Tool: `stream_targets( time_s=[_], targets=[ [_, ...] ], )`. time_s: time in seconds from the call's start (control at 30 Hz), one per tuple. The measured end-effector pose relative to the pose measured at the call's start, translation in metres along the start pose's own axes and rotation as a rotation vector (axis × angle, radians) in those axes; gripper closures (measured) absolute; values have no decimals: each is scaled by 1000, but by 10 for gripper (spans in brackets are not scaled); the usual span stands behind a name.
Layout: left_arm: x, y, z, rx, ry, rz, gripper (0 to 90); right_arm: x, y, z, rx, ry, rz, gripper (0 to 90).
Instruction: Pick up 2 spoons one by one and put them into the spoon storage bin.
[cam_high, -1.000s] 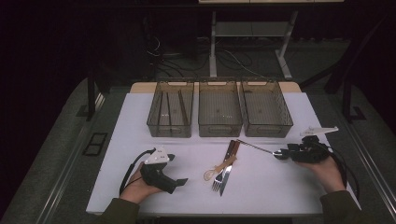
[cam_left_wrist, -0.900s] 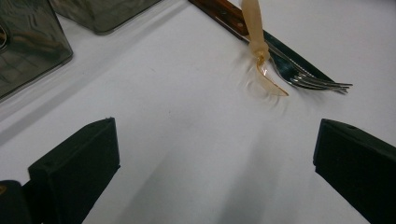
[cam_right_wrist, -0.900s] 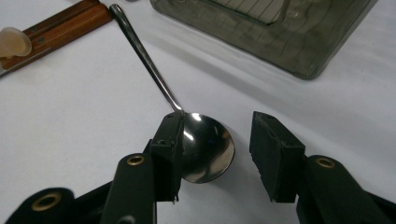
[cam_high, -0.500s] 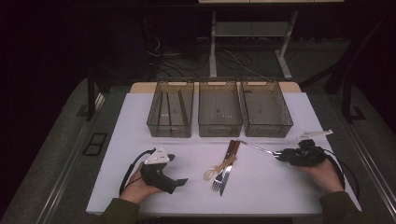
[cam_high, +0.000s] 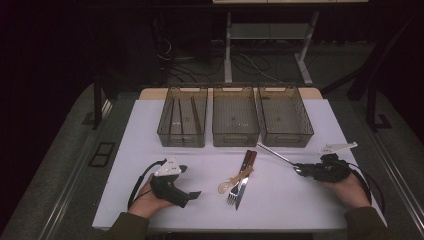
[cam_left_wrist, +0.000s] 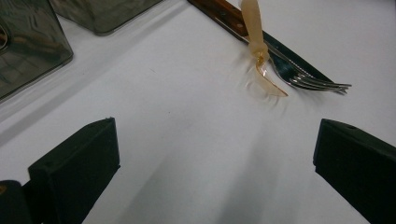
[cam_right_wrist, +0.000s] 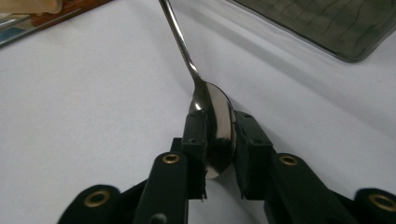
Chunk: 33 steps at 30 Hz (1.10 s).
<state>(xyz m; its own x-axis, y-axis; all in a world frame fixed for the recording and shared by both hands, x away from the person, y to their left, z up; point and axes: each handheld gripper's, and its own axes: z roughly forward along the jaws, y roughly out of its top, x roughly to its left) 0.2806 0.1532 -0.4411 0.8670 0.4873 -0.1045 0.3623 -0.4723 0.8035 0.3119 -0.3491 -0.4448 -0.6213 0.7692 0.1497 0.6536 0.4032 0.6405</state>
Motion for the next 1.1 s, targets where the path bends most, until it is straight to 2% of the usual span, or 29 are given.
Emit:
stream_targets(
  time_s=[0.17,0.23,0.33,0.8,0.83,1.1],
  targets=[
    [-1,0,0,-5,1,-3,0,1,-1,-3,-10,33,-8,842],
    [-1,0,0,-4,1,-2,0,4,-1,0,16,57,-27,857],
    [-1,0,0,-4,1,-2,0,8,0,2,26,39,-50,857],
    [-1,0,0,-3,0,-1,0,6,-1,1,12,46,-28,861],
    [-1,0,0,-3,0,-1,0,6,-1,1,5,45,-35,861],
    [-1,0,0,0,0,1,0,5,0,-6,-48,49,2,861]
  ],
)
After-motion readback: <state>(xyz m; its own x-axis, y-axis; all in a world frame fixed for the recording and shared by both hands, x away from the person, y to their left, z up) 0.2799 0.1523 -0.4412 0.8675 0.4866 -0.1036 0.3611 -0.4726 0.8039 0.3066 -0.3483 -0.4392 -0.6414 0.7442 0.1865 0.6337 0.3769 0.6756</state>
